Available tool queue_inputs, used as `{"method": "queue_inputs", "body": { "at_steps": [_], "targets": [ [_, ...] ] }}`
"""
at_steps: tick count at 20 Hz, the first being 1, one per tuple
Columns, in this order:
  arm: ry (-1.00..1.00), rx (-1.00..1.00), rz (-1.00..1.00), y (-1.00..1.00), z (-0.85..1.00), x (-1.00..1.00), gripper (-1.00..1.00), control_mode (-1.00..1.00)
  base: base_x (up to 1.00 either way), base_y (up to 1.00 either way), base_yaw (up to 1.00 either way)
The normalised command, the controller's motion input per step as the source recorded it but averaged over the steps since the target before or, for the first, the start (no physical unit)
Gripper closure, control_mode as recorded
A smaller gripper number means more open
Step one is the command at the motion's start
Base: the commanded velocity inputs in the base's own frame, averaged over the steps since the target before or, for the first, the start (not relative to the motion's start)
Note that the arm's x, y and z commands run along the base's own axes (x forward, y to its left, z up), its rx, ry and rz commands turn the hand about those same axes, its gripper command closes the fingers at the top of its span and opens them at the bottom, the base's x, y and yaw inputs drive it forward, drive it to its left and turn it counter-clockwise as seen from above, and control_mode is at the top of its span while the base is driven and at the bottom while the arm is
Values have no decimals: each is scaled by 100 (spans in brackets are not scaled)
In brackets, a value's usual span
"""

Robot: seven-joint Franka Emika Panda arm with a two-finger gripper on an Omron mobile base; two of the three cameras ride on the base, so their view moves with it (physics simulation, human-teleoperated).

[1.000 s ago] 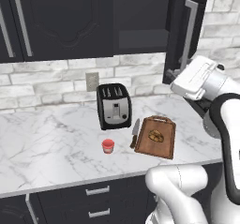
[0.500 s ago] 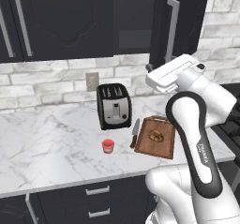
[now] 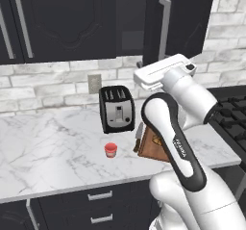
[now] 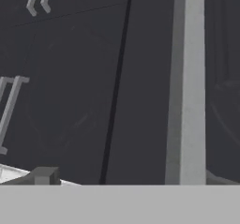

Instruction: Pick the bread, place it on the cutting board, pick the jam, place it on the counter, and close the cabinet.

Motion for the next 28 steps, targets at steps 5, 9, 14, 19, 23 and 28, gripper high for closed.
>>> {"method": "queue_inputs", "body": {
  "at_steps": [5, 9, 14, 19, 23, 28],
  "targets": [
    [0, 0, -2, 11, 0, 18, -100, -100, 0, 0, 0],
    [0, 0, 0, 8, 0, 29, -100, -100, 0, 0, 0],
    [0, 0, 0, 9, 0, 35, -100, -100, 0, 0, 0],
    [0, 0, 0, 11, 0, 37, -100, -100, 0, 0, 0],
    [0, 0, -1, 11, 3, 38, -100, -100, 0, 0, 0],
    [0, 0, -2, 9, 8, 36, -100, -100, 0, 0, 0]
  ]
}}
